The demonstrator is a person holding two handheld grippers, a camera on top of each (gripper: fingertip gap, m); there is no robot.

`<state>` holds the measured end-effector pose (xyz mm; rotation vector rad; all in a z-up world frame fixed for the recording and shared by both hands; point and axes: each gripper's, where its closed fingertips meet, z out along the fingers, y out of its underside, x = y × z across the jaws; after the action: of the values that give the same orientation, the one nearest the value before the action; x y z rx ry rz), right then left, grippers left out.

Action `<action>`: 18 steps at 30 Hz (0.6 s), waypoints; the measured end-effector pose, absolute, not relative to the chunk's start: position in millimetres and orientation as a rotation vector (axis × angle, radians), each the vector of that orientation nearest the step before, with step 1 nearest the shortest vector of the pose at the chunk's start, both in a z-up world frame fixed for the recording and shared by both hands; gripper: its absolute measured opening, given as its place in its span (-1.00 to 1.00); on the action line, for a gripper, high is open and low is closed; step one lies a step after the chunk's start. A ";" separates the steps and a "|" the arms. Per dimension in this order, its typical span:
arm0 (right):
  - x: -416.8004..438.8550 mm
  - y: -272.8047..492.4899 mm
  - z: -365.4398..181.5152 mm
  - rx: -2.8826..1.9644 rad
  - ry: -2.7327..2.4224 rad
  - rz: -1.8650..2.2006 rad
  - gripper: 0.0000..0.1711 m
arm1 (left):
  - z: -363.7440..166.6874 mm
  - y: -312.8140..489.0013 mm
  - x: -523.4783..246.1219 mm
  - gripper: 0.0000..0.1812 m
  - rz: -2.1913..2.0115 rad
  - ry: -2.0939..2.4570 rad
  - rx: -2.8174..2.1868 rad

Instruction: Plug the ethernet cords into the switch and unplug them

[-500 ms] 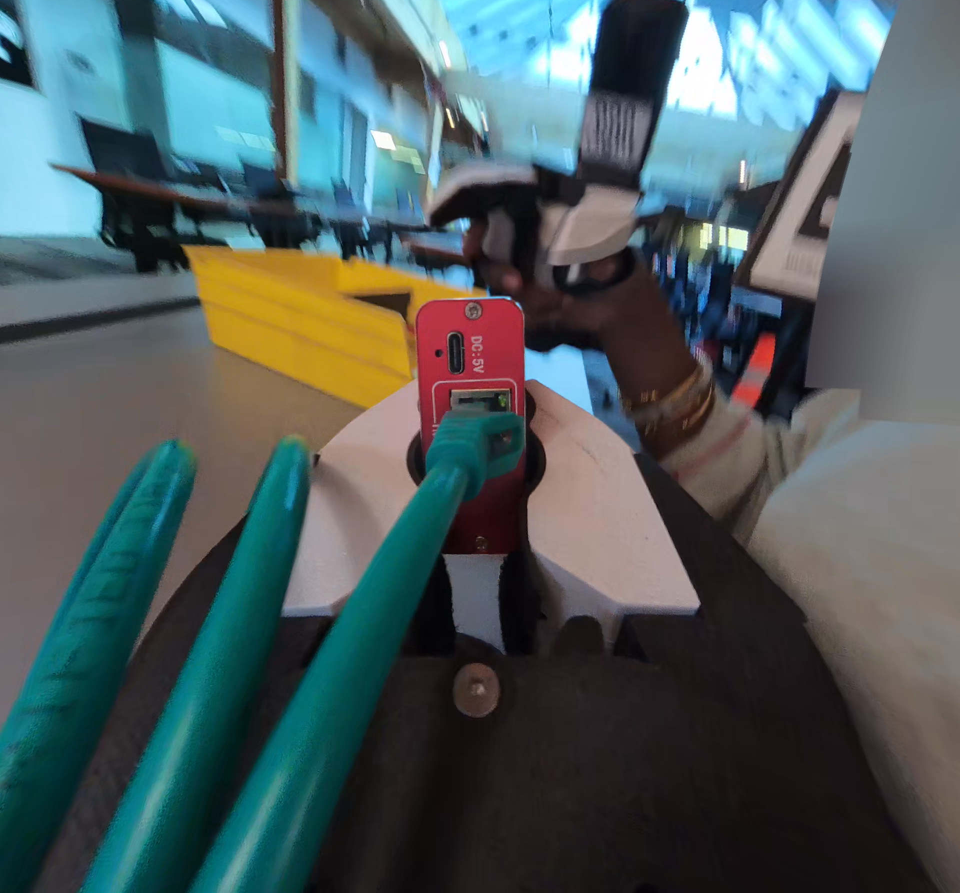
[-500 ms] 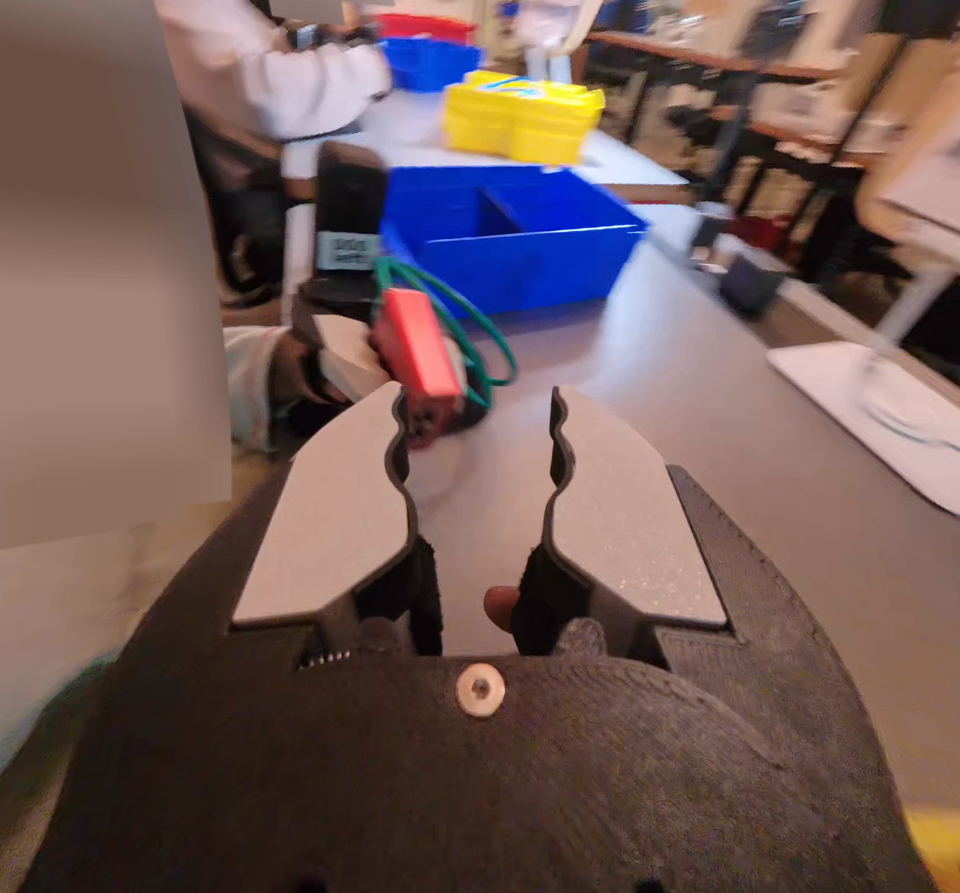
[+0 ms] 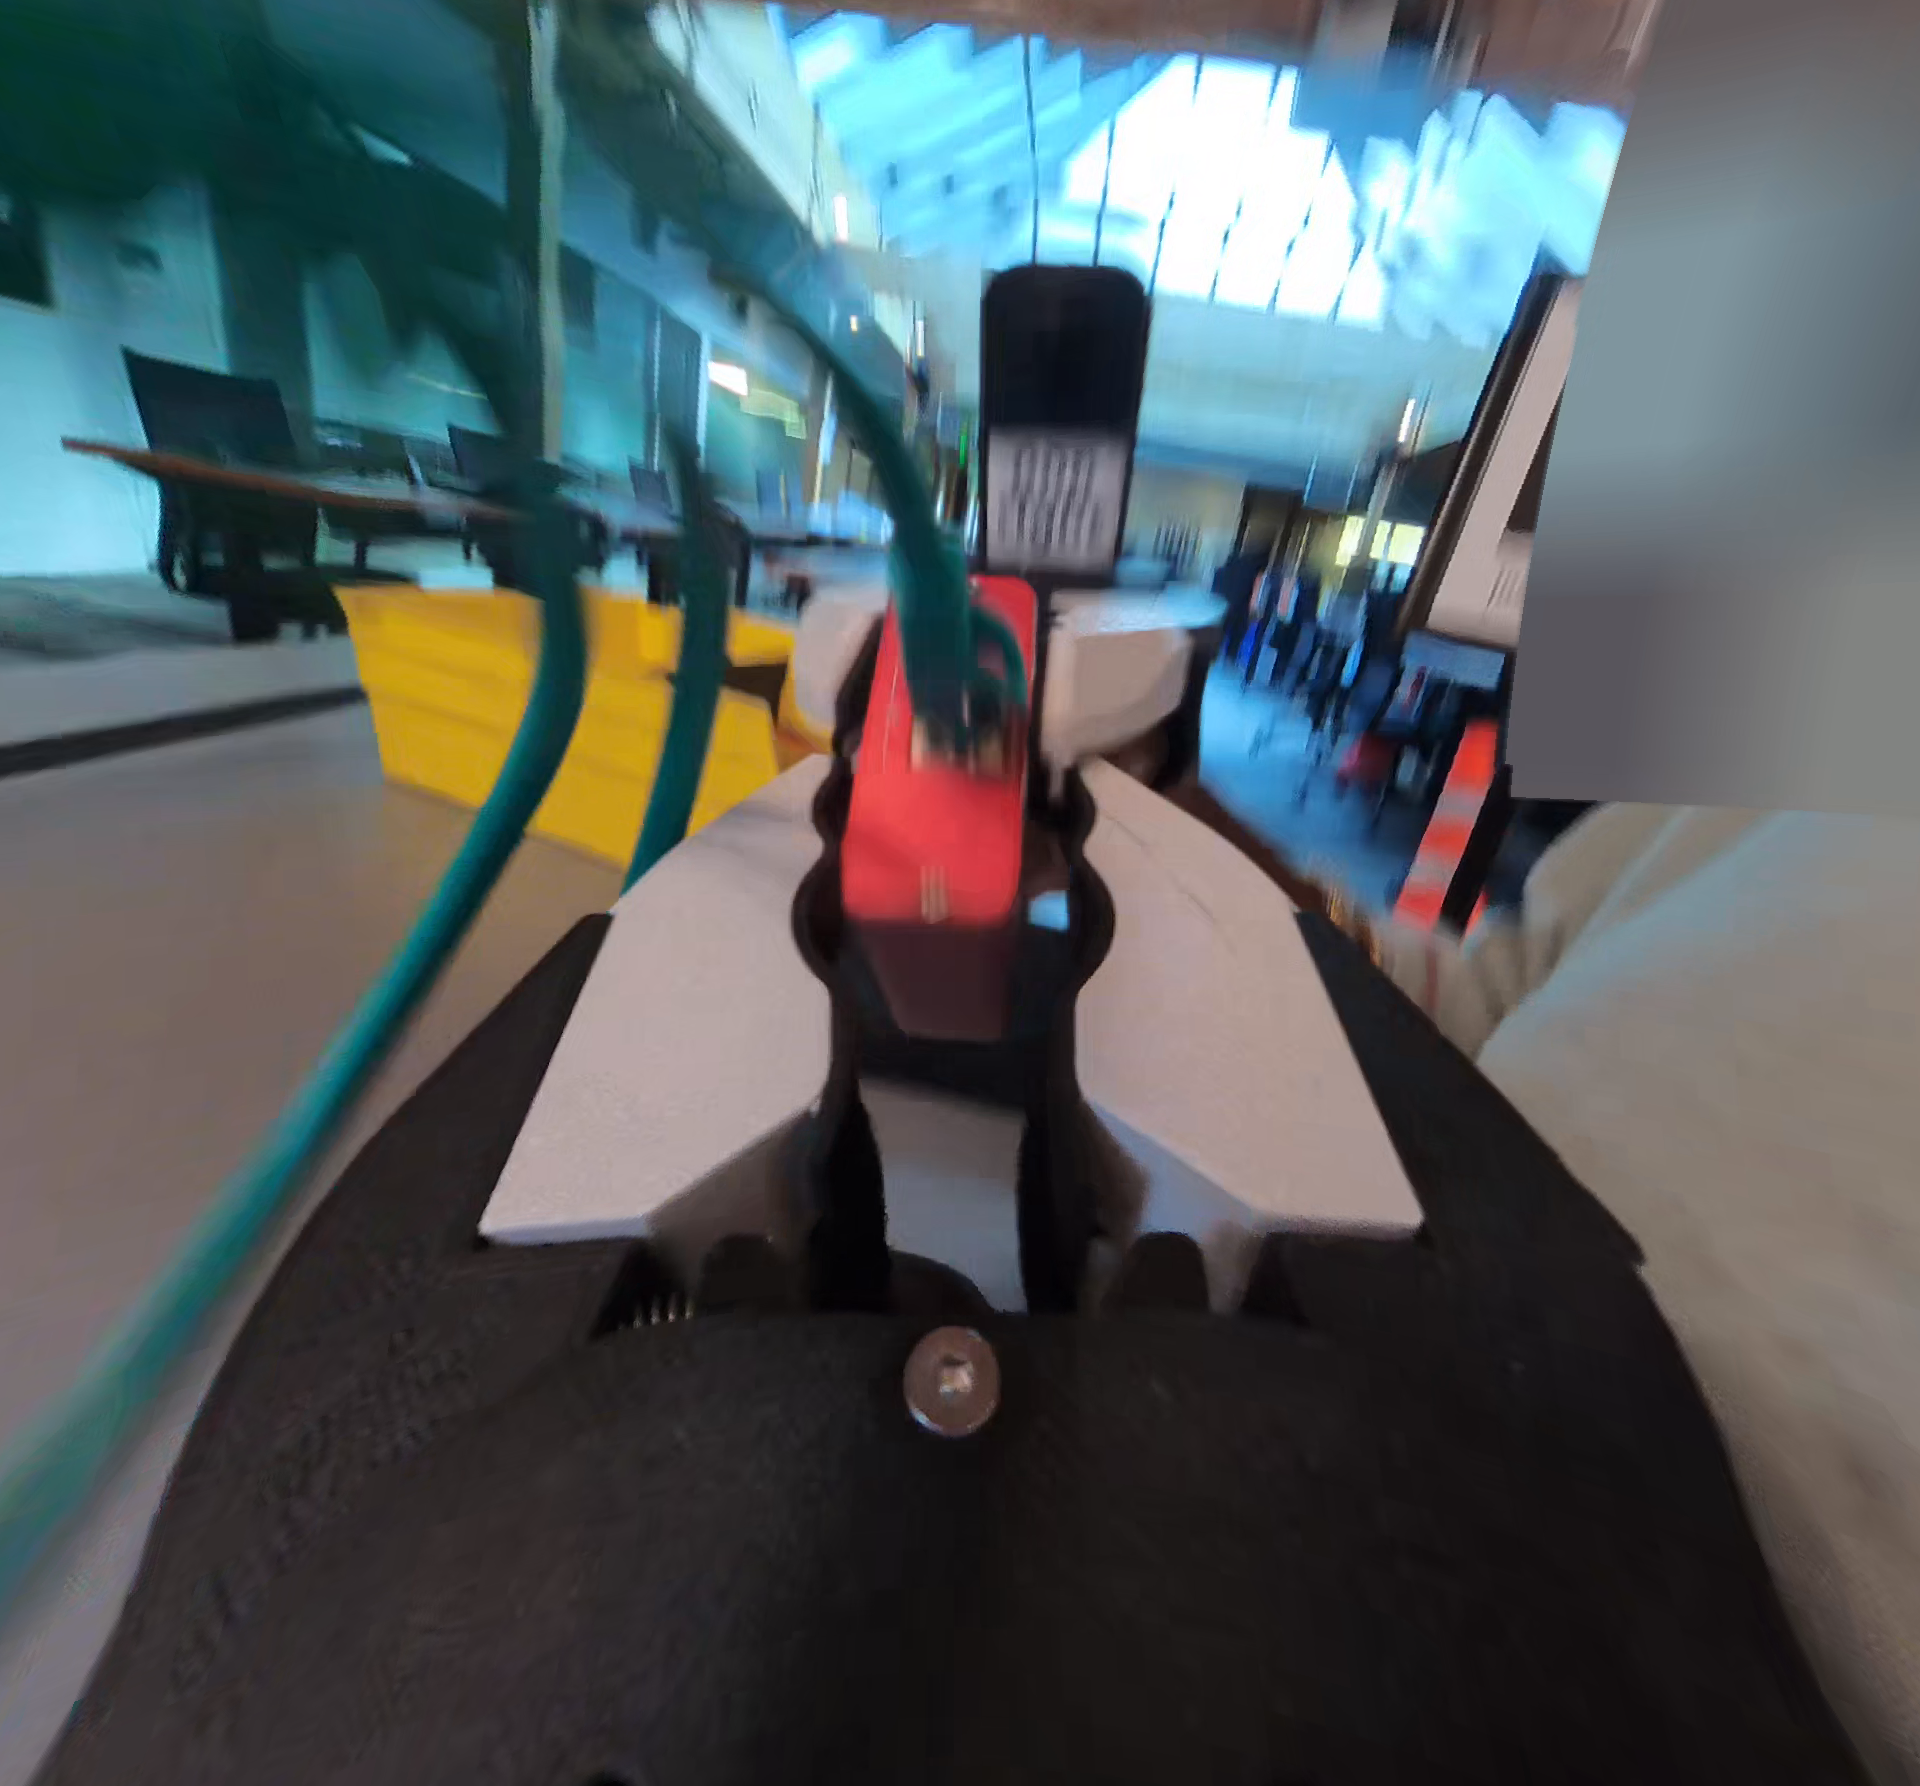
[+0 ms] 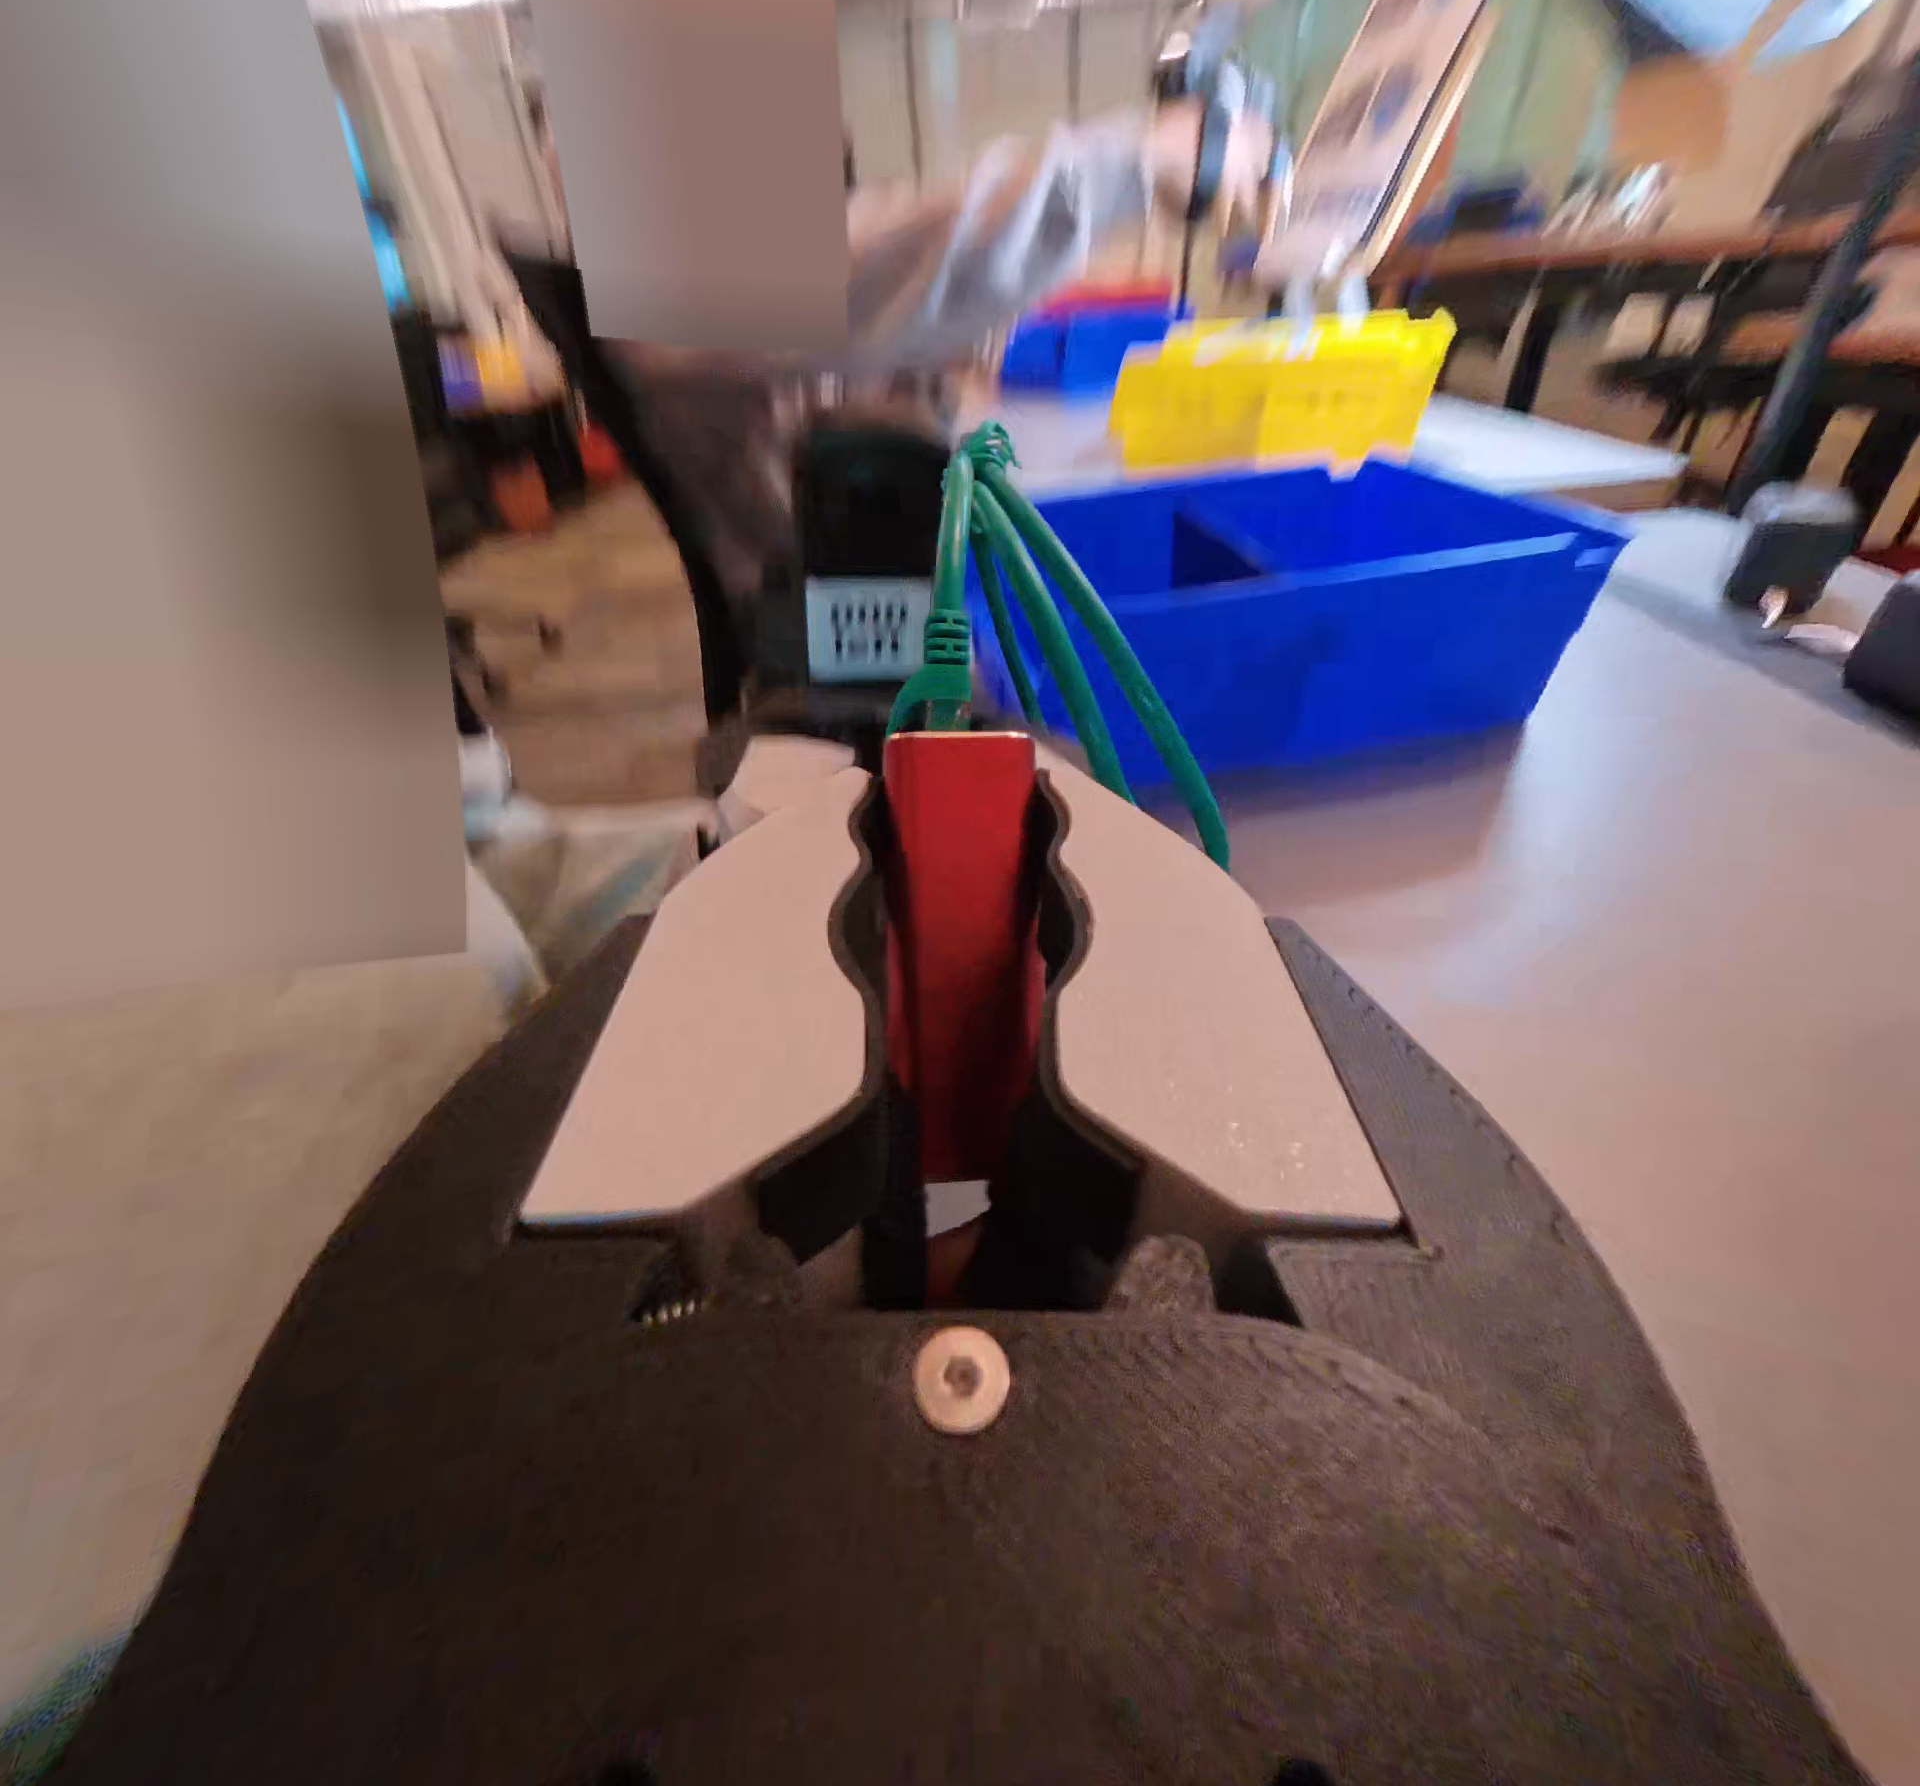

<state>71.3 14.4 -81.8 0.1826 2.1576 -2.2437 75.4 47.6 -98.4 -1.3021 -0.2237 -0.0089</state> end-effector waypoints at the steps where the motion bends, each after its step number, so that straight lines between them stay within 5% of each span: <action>1: 68.0 18.3 -72.1 0.236 2.009 -2.348 -0.69 | -93.7 44.2 73.0 -0.52 -0.021 -0.242 -1.257; 8: 67.5 18.6 -46.2 0.361 1.312 -2.718 -0.69 | -88.3 42.5 72.3 -0.51 -0.052 -0.268 -1.200; 10: 63.2 16.0 -51.1 0.414 1.286 -2.731 -0.69 | -85.5 38.2 73.1 -0.68 -0.003 -0.243 -1.184; 18: 72.8 28.8 -68.1 0.231 1.680 -2.458 -0.58 | -100.8 46.1 82.4 -0.69 -0.115 -0.200 -1.329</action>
<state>72.8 28.8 -68.1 0.2311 1.6803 -2.4579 82.4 46.1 -100.8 -1.3291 -0.2003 -0.1148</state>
